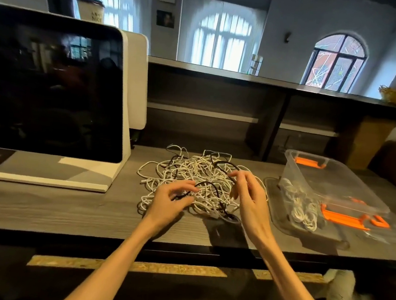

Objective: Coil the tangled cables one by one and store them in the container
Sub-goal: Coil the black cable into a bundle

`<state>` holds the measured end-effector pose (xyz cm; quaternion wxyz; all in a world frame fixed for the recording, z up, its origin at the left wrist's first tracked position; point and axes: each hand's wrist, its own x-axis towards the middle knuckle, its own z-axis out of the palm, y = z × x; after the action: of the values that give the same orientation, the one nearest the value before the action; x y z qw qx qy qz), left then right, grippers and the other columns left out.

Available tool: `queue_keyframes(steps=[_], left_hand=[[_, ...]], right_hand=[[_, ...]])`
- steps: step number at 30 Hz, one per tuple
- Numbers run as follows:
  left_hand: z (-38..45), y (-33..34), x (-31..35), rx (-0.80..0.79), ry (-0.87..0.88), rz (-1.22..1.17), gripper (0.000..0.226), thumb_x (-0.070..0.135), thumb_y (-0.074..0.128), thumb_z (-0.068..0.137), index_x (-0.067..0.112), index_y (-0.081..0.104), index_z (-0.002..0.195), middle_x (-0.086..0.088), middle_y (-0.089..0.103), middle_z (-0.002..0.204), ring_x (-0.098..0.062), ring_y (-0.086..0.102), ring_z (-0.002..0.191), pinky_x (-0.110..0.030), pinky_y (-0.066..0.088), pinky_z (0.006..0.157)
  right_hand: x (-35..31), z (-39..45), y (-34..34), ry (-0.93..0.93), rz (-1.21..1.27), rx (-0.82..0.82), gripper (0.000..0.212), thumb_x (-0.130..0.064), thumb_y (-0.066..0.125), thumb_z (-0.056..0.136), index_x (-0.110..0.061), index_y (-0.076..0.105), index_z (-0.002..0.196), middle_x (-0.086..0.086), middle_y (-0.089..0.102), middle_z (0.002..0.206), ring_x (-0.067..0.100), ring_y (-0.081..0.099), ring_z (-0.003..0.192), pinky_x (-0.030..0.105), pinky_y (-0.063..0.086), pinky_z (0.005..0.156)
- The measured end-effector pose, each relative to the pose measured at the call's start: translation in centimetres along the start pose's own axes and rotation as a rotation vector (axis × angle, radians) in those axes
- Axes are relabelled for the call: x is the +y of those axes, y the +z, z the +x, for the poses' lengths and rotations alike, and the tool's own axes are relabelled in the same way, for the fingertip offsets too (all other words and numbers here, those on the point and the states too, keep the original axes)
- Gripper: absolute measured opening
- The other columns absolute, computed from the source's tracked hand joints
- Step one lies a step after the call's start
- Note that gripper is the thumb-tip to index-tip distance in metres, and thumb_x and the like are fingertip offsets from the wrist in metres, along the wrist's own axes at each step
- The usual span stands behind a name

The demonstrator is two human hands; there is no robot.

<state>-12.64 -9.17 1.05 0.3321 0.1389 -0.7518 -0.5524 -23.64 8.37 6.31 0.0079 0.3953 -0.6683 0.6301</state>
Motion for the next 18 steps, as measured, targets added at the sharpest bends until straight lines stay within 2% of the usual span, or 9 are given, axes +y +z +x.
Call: queue_keyframes(steps=[2, 4, 6, 7, 9, 11, 14, 16, 18], left_hand=[[0.1, -0.3, 1.0, 0.107, 0.018, -0.1, 0.023, -0.002, 0.068, 0.083, 0.016, 0.075, 0.096, 0.004, 0.073, 0.114, -0.011, 0.066, 0.113, -0.053, 0.053, 0.099], [0.8, -1.1, 3.4, 0.116, 0.092, -0.148, 0.037, 0.008, 0.066, 0.077, 0.017, 0.066, 0.113, 0.001, 0.069, 0.119, -0.013, 0.063, 0.115, -0.05, 0.053, 0.099], [1.8, -2.2, 6.9, -0.068, 0.147, -0.076, 0.054, 0.016, 0.067, 0.077, 0.023, 0.058, 0.13, 0.003, 0.065, 0.126, -0.007, 0.058, 0.12, -0.032, 0.05, 0.102], [2.4, -2.6, 8.7, -0.189, 0.142, -0.002, 0.05, 0.021, 0.068, 0.082, 0.025, 0.059, 0.131, 0.004, 0.066, 0.123, -0.002, 0.059, 0.116, -0.024, 0.049, 0.098], [3.1, -3.2, 12.4, -0.365, 0.071, 0.149, 0.021, 0.028, 0.062, 0.096, 0.02, 0.072, 0.112, -0.009, 0.067, 0.097, -0.006, 0.063, 0.086, -0.026, 0.051, 0.083], [3.4, -3.6, 15.2, -0.473, -0.043, 0.115, 0.036, 0.03, 0.051, 0.104, 0.013, 0.074, 0.083, -0.019, 0.048, 0.072, -0.013, 0.046, 0.061, -0.029, 0.043, 0.063], [3.0, -4.2, 18.4, -0.633, -0.175, -0.36, 0.046, 0.032, 0.041, 0.105, 0.015, 0.053, 0.064, -0.001, 0.021, 0.062, -0.014, 0.018, 0.054, -0.027, 0.017, 0.051], [3.0, -4.4, 19.5, -0.628, -0.19, -0.752, 0.046, 0.032, 0.038, 0.106, 0.016, 0.048, 0.064, 0.002, 0.018, 0.06, -0.011, 0.014, 0.053, -0.023, 0.015, 0.047], [3.3, -4.0, 20.4, -0.56, -0.157, -1.049, 0.041, 0.031, 0.039, 0.107, 0.013, 0.054, 0.074, 0.004, 0.023, 0.063, -0.008, 0.019, 0.054, -0.019, 0.02, 0.047]], right_hand=[[-1.9, 1.1, 0.0, -0.06, -0.046, -0.11, 0.026, -0.025, 0.047, 0.109, -0.015, 0.069, 0.1, -0.017, 0.059, 0.071, 0.001, 0.053, 0.067, 0.013, 0.041, 0.063], [-3.7, 2.6, -0.3, -0.125, -0.149, -0.248, 0.025, -0.026, 0.05, 0.108, -0.018, 0.069, 0.094, -0.021, 0.061, 0.073, 0.0, 0.054, 0.069, 0.012, 0.039, 0.064], [-5.5, 4.2, -0.7, -0.192, -0.282, -0.374, 0.023, -0.031, 0.053, 0.107, -0.025, 0.069, 0.091, -0.017, 0.064, 0.078, 0.001, 0.056, 0.072, 0.016, 0.04, 0.065], [-6.5, 4.9, -0.9, -0.217, -0.322, -0.429, 0.022, -0.031, 0.054, 0.106, -0.027, 0.069, 0.09, -0.014, 0.065, 0.079, 0.002, 0.057, 0.072, 0.018, 0.041, 0.065], [-8.3, 6.4, -0.9, -0.281, -0.369, -0.478, 0.019, -0.028, 0.057, 0.105, -0.026, 0.07, 0.092, -0.011, 0.066, 0.079, 0.005, 0.059, 0.071, 0.022, 0.043, 0.065], [-9.9, 7.8, -0.8, -0.337, -0.357, -0.444, 0.015, -0.028, 0.059, 0.104, -0.02, 0.069, 0.095, -0.008, 0.068, 0.084, 0.01, 0.063, 0.078, 0.028, 0.049, 0.071], [-11.9, 9.5, -0.7, -0.344, -0.239, -0.376, 0.018, -0.034, 0.059, 0.104, -0.018, 0.067, 0.099, -0.002, 0.067, 0.09, 0.019, 0.063, 0.086, 0.032, 0.051, 0.077], [-12.1, 9.9, -0.1, -0.334, -0.189, -0.358, 0.025, -0.036, 0.054, 0.106, -0.016, 0.066, 0.096, -0.002, 0.065, 0.086, 0.015, 0.061, 0.081, 0.032, 0.048, 0.074], [-11.8, 9.6, 0.9, -0.302, -0.163, -0.381, 0.032, -0.036, 0.049, 0.108, -0.014, 0.067, 0.093, 0.001, 0.064, 0.082, 0.009, 0.056, 0.076, 0.031, 0.045, 0.072]])
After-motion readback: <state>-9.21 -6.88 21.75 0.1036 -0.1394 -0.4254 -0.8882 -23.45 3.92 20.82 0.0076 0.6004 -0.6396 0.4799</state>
